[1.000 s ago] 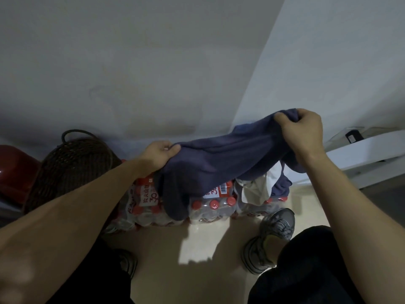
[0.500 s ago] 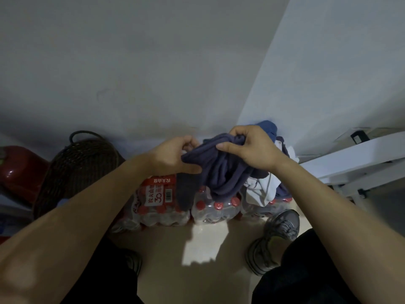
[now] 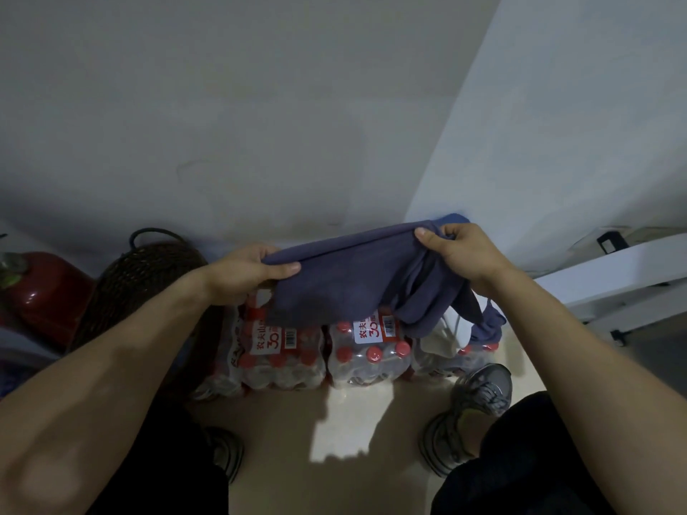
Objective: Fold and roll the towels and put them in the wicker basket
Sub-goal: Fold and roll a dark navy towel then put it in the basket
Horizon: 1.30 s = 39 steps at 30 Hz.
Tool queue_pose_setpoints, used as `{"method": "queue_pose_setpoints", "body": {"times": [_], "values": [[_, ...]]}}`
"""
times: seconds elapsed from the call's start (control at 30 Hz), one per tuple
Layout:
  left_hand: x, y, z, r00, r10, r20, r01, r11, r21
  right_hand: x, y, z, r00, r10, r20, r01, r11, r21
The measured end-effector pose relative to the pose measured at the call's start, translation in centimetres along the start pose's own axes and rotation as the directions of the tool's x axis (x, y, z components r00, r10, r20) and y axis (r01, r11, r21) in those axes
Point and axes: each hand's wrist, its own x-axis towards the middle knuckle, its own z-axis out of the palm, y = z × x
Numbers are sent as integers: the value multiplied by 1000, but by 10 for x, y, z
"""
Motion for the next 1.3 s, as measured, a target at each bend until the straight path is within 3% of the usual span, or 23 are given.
{"method": "queue_pose_setpoints", "body": {"times": [0.1, 0.23, 0.33, 0.43, 0.57, 0.63, 0.67, 0.7, 0.77, 0.83, 1.0, 1.13, 1.2, 1.3], "values": [[3, 1, -1, 986, -37, -164, 12, 989, -151, 0, 0, -4, 992, 116, 56, -114, 993, -40], [10, 9, -6, 905, -157, -396, -8, 923, -386, -7, 1, -8, 938, 250, 240, -147, 913, -380], [10, 16, -1, 912, -142, -384, -65, 876, -478, -14, 1, 1, 862, 325, 389, -44, 813, -581], [7, 28, 9, 952, 13, -307, -172, 851, -496, -19, 0, 14, 798, 341, 497, 69, 767, -638], [-1, 44, 23, 961, 126, -248, -202, 929, -309, -30, -4, 39, 660, 453, 599, 204, 660, -723], [-6, 49, 33, 963, 170, -207, -216, 950, -224, -33, -5, 52, 685, 426, 591, 304, 570, -763], [-8, 51, 38, 964, 201, -176, -234, 954, -187, -35, -8, 57, 728, 343, 593, 317, 599, -736], [-10, 52, 41, 963, 231, -139, -252, 954, -162, -36, -11, 61, 762, 234, 604, 301, 698, -650], [-12, 53, 48, 960, 269, -77, -278, 947, -161, -37, -18, 65, 789, 22, 615, 229, 917, -326], [-12, 53, 52, 951, 299, -82, -308, 938, -155, -38, -24, 67, 794, -97, 599, 167, 984, -62], [-8, 50, 53, 925, 376, -55, -380, 910, -167, -38, -26, 76, 867, -222, 447, 128, 964, 232], [-6, 45, 49, 949, 312, 45, -296, 931, -211, -40, -29, 75, 920, -258, 295, 169, 940, 296], [-6, 42, 44, 974, 218, 59, -216, 976, -34, -40, -32, 73, 962, -219, 164, 159, 936, 314], [-4, 33, 38, 979, 141, 146, -188, 898, 398, -39, -41, 66, 995, -92, 27, 75, 919, 388]]}}
